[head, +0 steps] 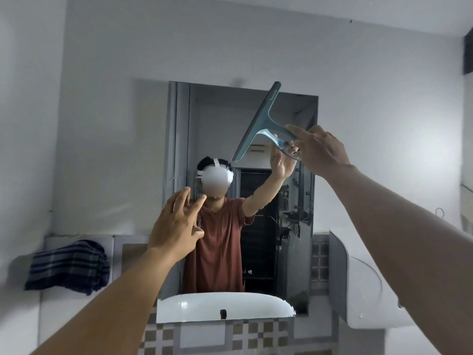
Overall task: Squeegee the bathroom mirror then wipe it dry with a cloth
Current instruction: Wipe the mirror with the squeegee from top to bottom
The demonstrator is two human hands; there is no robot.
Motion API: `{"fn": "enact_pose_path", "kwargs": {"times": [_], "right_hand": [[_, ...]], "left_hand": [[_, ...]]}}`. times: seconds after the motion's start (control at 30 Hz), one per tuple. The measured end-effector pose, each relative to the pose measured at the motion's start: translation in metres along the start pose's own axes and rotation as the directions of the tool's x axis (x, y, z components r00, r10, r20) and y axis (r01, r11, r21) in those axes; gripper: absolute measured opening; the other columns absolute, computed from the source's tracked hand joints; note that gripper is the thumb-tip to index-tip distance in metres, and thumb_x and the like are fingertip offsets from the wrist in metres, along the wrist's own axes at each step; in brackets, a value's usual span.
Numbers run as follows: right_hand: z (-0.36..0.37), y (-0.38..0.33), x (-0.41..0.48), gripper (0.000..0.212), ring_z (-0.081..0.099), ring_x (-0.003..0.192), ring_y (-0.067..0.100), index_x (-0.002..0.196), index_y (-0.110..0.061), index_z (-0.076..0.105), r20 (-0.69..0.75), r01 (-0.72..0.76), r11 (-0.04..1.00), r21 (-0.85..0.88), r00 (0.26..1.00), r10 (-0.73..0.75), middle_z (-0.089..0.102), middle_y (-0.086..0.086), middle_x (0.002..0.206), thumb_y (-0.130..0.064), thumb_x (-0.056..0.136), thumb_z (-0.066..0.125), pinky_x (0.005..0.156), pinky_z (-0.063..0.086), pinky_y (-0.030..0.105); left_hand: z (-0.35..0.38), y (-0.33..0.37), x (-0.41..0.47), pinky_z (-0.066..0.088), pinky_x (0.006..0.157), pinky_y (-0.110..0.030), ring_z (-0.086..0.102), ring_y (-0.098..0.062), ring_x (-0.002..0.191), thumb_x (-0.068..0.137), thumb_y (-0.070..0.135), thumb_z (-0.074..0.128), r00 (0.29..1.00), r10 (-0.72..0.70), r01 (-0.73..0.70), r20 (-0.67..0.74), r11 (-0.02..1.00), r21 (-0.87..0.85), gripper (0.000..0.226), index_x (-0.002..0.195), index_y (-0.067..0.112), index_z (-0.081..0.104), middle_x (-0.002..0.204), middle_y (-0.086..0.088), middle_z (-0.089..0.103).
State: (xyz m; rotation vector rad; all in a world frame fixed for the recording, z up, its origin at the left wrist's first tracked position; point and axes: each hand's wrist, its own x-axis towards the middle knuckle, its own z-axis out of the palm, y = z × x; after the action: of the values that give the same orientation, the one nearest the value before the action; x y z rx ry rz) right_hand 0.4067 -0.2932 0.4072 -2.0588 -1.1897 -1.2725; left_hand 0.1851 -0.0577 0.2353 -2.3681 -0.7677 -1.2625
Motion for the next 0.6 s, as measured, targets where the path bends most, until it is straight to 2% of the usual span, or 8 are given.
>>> {"fn": "enact_pose_path", "kwargs": {"times": [0.13, 0.33, 0.6], "right_hand": [[0.003, 0.010, -0.005, 0.057, 0.059, 0.102, 0.034, 0.153, -0.042, 0.032, 0.006, -0.051, 0.999, 0.001, 0.999, 0.051, 0.054, 0.012, 0.119, -0.019, 0.104, 0.049, 0.084, 0.049, 0.042], [0.003, 0.013, -0.012, 0.051, 0.061, 0.098, 0.035, 0.154, -0.041, 0.032, -0.022, -0.089, 0.996, 0.013, 0.996, 0.089, 0.056, 0.013, 0.119, -0.024, 0.106, 0.043, 0.082, 0.049, 0.042], [0.007, 0.002, -0.027, 0.050, 0.061, 0.092, 0.038, 0.155, -0.038, 0.031, -0.014, -0.169, 0.984, 0.058, 0.985, 0.170, 0.057, 0.016, 0.116, -0.029, 0.107, 0.038, 0.075, 0.042, 0.036]], "left_hand": [[0.000, 0.001, 0.000, 0.034, 0.113, -0.050, 0.021, -0.037, 0.148, 0.075, 0.041, 0.083, 1.000, -0.003, 0.003, 0.010, 1.000, -0.003, 0.095, 0.154, 0.028, 0.031, 0.161, -0.015, 0.021], [0.000, 0.001, 0.001, 0.035, 0.112, -0.052, 0.019, -0.037, 0.148, 0.075, 0.041, 0.083, 1.000, -0.004, 0.004, 0.014, 1.000, -0.008, 0.096, 0.154, 0.029, 0.030, 0.161, -0.015, 0.021], [0.002, -0.001, 0.001, 0.036, 0.112, -0.052, 0.020, -0.038, 0.147, 0.073, 0.039, 0.084, 1.000, 0.005, -0.004, 0.010, 1.000, -0.019, 0.097, 0.154, 0.028, 0.031, 0.159, -0.015, 0.024]]}}
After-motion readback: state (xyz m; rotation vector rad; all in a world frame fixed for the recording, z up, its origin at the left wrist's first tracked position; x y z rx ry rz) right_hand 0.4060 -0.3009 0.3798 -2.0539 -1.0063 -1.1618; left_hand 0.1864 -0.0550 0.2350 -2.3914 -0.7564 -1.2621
